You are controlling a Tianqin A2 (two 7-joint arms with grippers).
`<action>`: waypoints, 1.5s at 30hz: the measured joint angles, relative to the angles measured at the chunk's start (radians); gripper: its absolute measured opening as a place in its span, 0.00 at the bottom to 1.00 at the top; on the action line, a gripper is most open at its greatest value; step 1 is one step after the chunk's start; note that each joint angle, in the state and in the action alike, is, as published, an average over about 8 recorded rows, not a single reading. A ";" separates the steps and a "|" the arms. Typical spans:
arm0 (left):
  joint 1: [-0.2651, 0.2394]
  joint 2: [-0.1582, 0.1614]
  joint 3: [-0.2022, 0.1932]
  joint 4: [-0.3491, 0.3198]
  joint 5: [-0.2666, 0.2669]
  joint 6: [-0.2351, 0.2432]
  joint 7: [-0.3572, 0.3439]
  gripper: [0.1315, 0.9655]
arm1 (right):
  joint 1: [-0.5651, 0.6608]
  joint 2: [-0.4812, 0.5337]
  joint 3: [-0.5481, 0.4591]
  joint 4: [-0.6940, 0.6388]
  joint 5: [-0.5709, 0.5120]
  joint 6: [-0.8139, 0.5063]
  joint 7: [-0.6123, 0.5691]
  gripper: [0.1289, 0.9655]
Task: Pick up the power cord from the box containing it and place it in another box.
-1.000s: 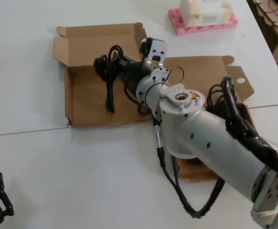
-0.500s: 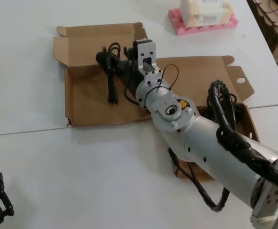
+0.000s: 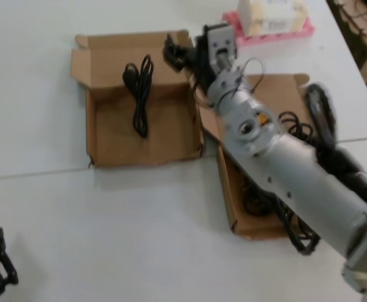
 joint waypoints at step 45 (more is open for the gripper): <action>0.000 0.000 0.000 0.000 0.000 0.000 0.000 0.49 | -0.563 0.224 0.567 0.634 -0.164 -0.109 0.000 1.00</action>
